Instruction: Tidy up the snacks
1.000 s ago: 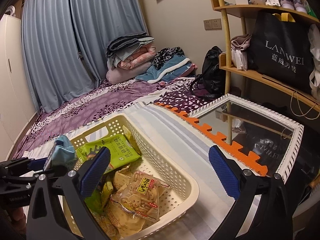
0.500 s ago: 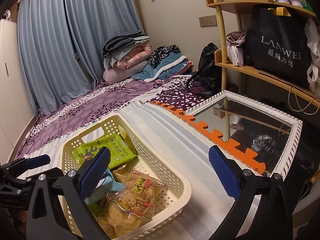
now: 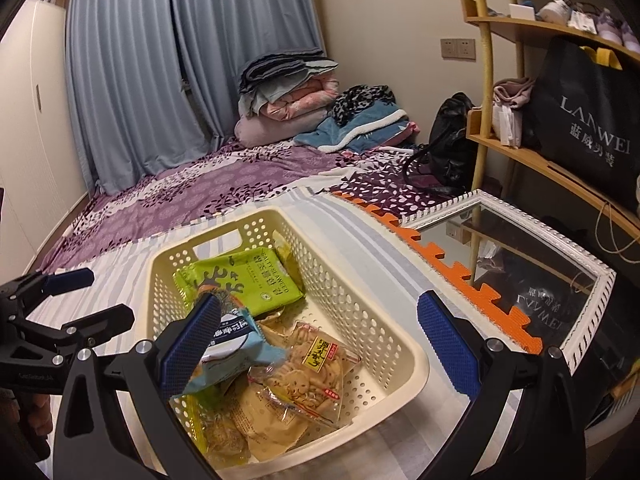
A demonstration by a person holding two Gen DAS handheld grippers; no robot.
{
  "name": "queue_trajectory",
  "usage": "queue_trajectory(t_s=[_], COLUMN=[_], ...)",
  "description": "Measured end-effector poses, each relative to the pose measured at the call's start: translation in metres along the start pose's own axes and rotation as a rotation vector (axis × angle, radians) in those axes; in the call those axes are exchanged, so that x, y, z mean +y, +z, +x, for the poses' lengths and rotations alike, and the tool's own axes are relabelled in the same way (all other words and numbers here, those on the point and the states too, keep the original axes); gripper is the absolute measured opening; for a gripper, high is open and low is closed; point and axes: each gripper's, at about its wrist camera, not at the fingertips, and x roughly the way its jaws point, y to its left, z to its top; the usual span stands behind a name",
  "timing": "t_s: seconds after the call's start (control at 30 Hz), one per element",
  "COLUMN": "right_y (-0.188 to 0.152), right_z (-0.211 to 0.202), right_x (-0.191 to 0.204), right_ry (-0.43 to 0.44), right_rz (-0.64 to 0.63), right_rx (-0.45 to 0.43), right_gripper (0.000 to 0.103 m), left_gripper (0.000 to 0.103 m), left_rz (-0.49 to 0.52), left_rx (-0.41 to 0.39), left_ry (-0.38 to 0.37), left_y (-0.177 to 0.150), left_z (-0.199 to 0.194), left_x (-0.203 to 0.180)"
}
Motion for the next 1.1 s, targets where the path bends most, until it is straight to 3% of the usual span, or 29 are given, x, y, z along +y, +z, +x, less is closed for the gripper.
queue_trajectory(t_s=[0.13,0.67,0.97,1.1], right_y=[-0.003,-0.008,-0.01,-0.011], right_z=[0.001,-0.009,-0.012,-0.014], right_x=[0.008,0.036,0.042,0.044], right_ry=[-0.004,-0.049,-0.082,-0.111], right_rz=[-0.04,-0.155,-0.18,-0.196], right_rx=[0.023,0.023,0.002,-0.006], right_gripper=[0.098,0.098,0.098,0.098], left_gripper=[0.1,0.1,0.1,0.1], left_rz=[0.013,-0.028,0.043,0.05], left_rx=[-0.005,-0.023,-0.049,-0.052], left_ry=[0.067,0.16,0.317,0.329], left_y=[-0.004,-0.009,-0.015,-0.015], left_z=[-0.005,-0.021,-0.029,-0.033], left_x=[0.005,0.02,0.012,0.012])
